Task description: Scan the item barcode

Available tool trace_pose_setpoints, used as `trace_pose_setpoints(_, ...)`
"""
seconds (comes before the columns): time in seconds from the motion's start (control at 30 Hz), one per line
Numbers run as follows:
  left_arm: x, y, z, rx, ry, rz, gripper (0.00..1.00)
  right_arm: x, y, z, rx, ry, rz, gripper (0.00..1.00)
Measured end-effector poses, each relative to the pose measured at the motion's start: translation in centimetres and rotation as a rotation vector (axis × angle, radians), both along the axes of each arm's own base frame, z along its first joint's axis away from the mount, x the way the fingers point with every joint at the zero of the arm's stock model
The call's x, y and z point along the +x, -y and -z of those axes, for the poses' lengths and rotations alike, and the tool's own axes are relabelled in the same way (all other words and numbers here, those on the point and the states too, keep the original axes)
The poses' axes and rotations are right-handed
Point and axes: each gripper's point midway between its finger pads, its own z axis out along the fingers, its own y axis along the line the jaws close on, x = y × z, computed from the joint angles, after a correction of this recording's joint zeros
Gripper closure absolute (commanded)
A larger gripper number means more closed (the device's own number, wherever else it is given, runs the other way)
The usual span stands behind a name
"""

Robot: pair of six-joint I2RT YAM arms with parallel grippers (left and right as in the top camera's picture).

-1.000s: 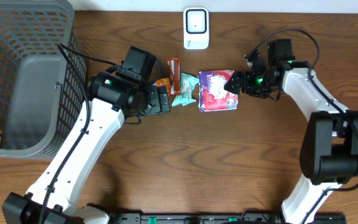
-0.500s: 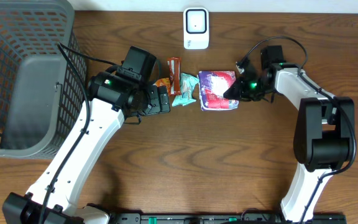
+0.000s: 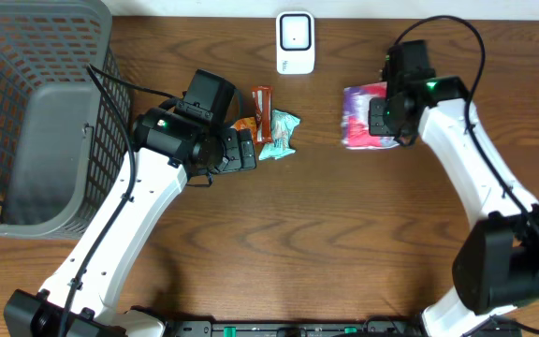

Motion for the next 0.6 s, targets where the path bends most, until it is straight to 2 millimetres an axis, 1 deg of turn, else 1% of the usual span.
trace_pose_setpoints(0.03, 0.0, 0.0, 0.0, 0.0, 0.0, 0.0, 0.02, -0.4, 1.0, -0.5, -0.099, 0.01, 0.048, 0.99)
trace_pose_setpoints(0.1, 0.0, 0.0, 0.0, 0.0, 0.0, 0.0, 0.02, -0.9, 2.3, -0.8, -0.256, 0.027, 0.114, 0.99)
trace_pose_setpoints(0.17, 0.0, 0.0, 0.0, 0.0, 0.0, 0.0, 0.02, -0.7, 2.9, -0.6, -0.363, 0.046, 0.148, 0.99)
trace_pose_setpoints(0.27, 0.0, 0.0, 0.0, 0.0, 0.0, 0.0, 0.02, -0.5, 3.1, 0.8, -0.471, 0.036, 0.16, 0.99)
trace_pose_setpoints(0.37, 0.0, 0.0, 0.0, 0.0, 0.0, 0.0, 0.02, -0.6, 2.7, 3.4, -0.538, -0.01, 0.14, 0.99)
trace_pose_setpoints(0.43, 0.0, 0.0, 0.0, 0.0, 0.0, 0.0, 0.02, -0.7, 2.0, 4.5, -0.581, -0.024, 0.111, 0.85)
trace_pose_setpoints(0.5, 0.0, 0.0, 0.0, 0.0, 0.0, 0.0, 0.02, -0.6, 0.7, 4.7, -0.594, -0.005, 0.082, 0.59)
trace_pose_setpoints(0.53, 0.0, 0.0, 0.0, 0.0, 0.0, 0.0, 0.02, -0.5, -0.6, 4.7, -0.58, 0.02, 0.066, 0.48)
trace_pose_setpoints(0.57, 0.0, 0.0, 0.0, 0.0, 0.0, 0.0, 0.02, -0.4, -1.9, 4.8, -0.56, 0.039, 0.047, 0.31)
trace_pose_setpoints(0.6, 0.0, 0.0, 0.0, 0.0, 0.0, 0.0, 0.02, -0.4, -3.5, 4.9, -0.538, 0.052, 0.016, 0.23)
